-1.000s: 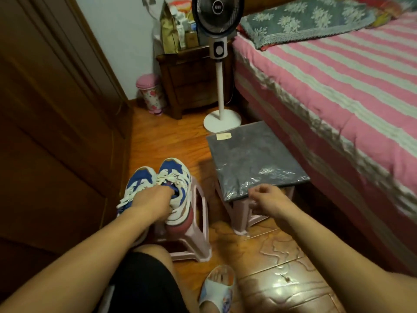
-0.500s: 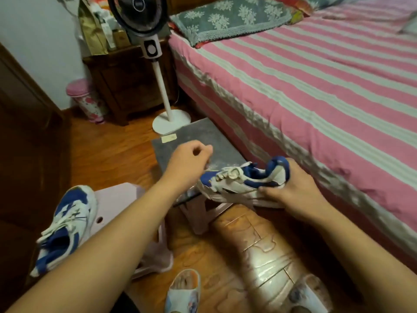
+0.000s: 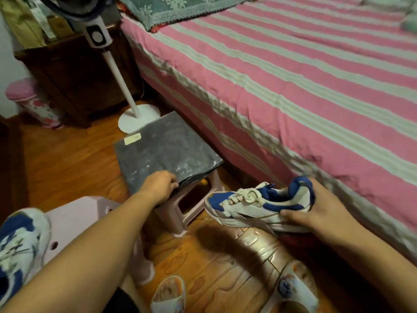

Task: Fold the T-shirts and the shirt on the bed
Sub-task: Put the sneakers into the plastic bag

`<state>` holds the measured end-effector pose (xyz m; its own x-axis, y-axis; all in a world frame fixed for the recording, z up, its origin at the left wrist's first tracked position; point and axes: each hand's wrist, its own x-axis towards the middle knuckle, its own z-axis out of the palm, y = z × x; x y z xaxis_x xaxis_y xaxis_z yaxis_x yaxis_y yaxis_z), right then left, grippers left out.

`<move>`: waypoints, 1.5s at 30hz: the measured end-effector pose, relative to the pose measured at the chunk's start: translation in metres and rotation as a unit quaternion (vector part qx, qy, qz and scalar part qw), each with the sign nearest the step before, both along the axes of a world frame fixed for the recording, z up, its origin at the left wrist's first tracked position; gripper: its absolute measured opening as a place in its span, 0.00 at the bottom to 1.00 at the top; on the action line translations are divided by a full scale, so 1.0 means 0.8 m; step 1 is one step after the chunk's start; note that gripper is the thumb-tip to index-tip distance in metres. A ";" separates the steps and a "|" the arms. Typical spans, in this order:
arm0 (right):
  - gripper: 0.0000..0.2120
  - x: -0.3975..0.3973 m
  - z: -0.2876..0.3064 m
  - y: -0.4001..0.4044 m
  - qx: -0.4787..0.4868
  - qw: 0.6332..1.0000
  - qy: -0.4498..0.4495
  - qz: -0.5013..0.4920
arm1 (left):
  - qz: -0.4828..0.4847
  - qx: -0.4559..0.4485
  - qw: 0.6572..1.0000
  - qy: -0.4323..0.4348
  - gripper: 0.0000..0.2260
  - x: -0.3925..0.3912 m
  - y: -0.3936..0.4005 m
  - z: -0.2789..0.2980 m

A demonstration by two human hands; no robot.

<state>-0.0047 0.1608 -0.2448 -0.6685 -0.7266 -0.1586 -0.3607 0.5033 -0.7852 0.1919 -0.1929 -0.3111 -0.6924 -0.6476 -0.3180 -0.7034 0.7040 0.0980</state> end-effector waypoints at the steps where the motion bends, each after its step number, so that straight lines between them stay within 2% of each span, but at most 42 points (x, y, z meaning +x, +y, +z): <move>1: 0.26 0.002 0.003 -0.002 -0.005 1.000 -0.002 0.003 | 0.011 0.000 1.000 0.006 0.07 0.002 -0.001 0.000; 5: 0.26 0.021 0.018 -0.018 -0.044 0.999 0.002 0.029 | 0.020 -0.025 0.996 0.079 0.04 0.002 0.006 0.016; 9: 0.25 0.064 0.034 -0.046 -0.102 0.995 0.009 0.000 | 0.035 -0.066 0.981 0.181 0.03 -0.002 0.022 0.061; 12: 0.24 0.098 0.043 -0.069 -0.121 0.991 0.018 -0.047 | 0.007 -0.074 0.978 0.192 0.03 0.003 0.038 0.092; 15: 0.23 0.111 0.053 -0.081 -0.104 0.989 0.000 -0.109 | -0.036 -0.052 0.981 0.185 0.07 0.017 0.050 0.095; 17: 0.22 0.103 0.067 -0.075 -0.062 0.992 0.019 -0.110 | 0.020 -0.010 0.981 0.195 0.09 0.029 0.052 0.083; 20: 0.22 0.081 0.087 -0.058 0.004 0.997 0.053 -0.050 | 0.156 0.082 0.953 0.245 0.05 0.043 0.042 0.069; 23: 0.23 0.074 0.090 -0.059 -0.005 0.999 0.037 -0.035 | 0.192 0.177 0.935 0.240 0.09 0.047 0.034 0.060; 26: 0.19 0.083 0.091 -0.063 -0.036 0.998 0.020 -0.050 | 0.208 0.217 0.932 0.203 0.10 0.052 0.028 0.039; 29: 0.18 0.085 0.094 -0.060 -0.052 0.997 -0.006 -0.053 | 0.155 0.207 0.956 0.140 0.04 0.054 0.024 0.014; 34: 0.22 0.077 0.088 -0.060 0.002 0.999 0.021 -0.034 | 0.095 0.089 0.990 0.050 0.13 0.059 0.014 -0.009; 37: 0.21 0.072 0.088 -0.061 0.024 0.998 0.051 -0.039 | 0.081 0.034 0.995 0.055 0.16 0.048 0.009 -0.006; 40: 0.21 0.073 0.093 -0.062 0.012 0.999 0.030 -0.020 | 0.117 0.065 0.986 0.100 0.20 0.029 0.010 0.010; 45: 0.20 0.100 0.086 -0.077 -0.014 0.999 0.014 -0.049 | 0.107 0.083 0.980 0.144 0.17 0.017 0.012 0.032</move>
